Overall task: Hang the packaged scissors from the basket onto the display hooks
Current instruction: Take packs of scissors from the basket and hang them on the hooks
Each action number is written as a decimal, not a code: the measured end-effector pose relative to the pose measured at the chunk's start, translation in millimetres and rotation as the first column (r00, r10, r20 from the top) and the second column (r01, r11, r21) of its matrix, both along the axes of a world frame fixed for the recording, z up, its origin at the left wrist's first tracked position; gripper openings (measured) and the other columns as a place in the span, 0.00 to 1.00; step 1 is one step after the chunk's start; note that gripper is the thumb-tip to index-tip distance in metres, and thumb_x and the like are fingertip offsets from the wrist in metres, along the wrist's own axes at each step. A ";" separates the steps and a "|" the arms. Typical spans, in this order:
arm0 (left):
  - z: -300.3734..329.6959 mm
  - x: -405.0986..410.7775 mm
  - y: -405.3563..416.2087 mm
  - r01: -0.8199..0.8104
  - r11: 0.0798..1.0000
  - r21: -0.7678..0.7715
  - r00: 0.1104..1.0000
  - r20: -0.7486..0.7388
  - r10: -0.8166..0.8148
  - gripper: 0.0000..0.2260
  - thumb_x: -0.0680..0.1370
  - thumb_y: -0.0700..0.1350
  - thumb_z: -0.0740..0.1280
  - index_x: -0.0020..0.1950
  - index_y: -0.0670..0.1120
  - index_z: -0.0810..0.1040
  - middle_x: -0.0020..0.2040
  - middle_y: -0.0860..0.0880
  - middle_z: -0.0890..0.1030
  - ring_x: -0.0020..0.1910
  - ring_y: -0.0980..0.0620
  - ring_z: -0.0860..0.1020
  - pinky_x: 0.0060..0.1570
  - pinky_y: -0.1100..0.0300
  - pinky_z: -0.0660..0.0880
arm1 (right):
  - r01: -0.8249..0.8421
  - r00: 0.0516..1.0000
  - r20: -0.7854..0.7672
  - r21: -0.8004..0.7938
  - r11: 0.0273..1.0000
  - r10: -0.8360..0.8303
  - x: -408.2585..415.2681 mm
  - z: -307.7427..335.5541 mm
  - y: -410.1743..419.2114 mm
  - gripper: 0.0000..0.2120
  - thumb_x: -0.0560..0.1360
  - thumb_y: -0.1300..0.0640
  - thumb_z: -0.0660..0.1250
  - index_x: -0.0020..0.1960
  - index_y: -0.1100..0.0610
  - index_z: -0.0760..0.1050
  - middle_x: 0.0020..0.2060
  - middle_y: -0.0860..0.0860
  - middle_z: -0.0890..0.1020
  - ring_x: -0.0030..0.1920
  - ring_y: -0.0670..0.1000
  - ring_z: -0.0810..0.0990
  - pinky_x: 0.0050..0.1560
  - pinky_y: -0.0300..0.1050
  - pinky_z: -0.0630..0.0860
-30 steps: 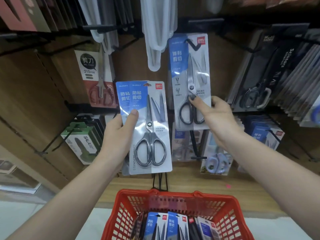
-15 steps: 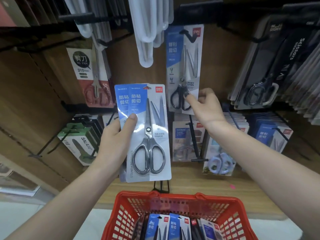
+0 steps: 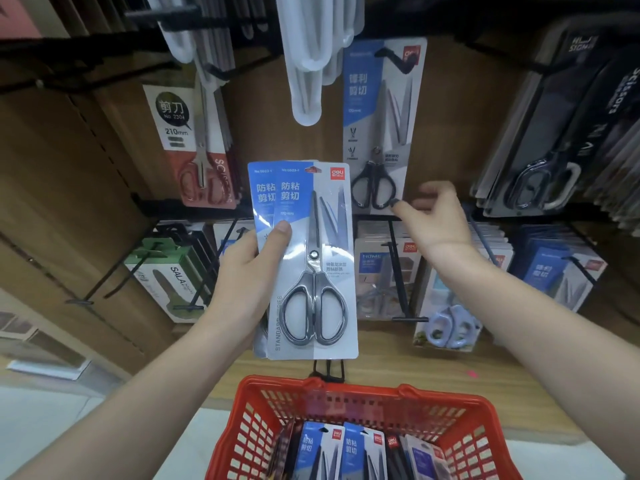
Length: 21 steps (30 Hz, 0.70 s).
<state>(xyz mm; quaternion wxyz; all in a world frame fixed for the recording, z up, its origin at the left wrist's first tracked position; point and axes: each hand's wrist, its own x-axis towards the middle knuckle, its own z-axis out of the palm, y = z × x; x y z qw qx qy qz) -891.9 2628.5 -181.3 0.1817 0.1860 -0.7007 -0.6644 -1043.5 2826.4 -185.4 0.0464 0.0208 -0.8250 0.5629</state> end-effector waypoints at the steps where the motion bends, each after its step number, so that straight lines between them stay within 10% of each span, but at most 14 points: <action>1: 0.0 -1.1 -0.2 0.000 1.000 0.002 1.000 0.002 0.000 0.22 0.82 0.61 0.67 0.54 0.40 0.81 0.52 0.31 0.83 0.43 0.43 0.81 0.48 0.41 0.78 | 0.018 0.999 -0.035 -0.013 1.000 -0.018 7.9 -0.4 1.6 0.21 0.78 0.49 0.72 0.66 0.53 0.70 0.53 0.47 0.79 0.50 0.48 0.79 0.41 0.36 0.71; 7: -1.7 -8.0 2.8 -0.012 1.000 -0.014 1.000 0.019 0.013 0.14 0.82 0.60 0.68 0.41 0.59 0.85 0.39 0.50 0.87 0.38 0.51 0.85 0.40 0.51 0.81 | -0.350 0.911 0.134 -0.253 0.902 0.391 57.6 17.3 3.2 0.07 0.79 0.49 0.71 0.50 0.52 0.80 0.41 0.51 0.86 0.38 0.44 0.85 0.39 0.39 0.82; 11: -1.5 -9.7 9.2 -0.010 1.000 0.013 1.000 0.025 0.010 0.23 0.76 0.66 0.68 0.52 0.47 0.84 0.49 0.39 0.87 0.49 0.38 0.87 0.55 0.36 0.82 | -0.482 0.836 0.179 -0.212 0.850 0.519 76.6 21.5 3.8 0.14 0.77 0.51 0.74 0.55 0.59 0.78 0.38 0.52 0.85 0.35 0.46 0.82 0.37 0.38 0.81; 21: 3.3 -6.4 19.8 0.017 0.997 -0.077 1.000 -0.024 -0.019 0.31 0.86 0.62 0.59 0.47 0.31 0.70 0.42 0.45 0.73 0.41 0.46 0.71 0.45 0.48 0.67 | -0.449 0.811 0.187 -0.409 0.794 0.555 88.0 15.9 9.2 0.02 0.82 0.63 0.68 0.52 0.61 0.78 0.47 0.62 0.87 0.44 0.56 0.83 0.42 0.46 0.82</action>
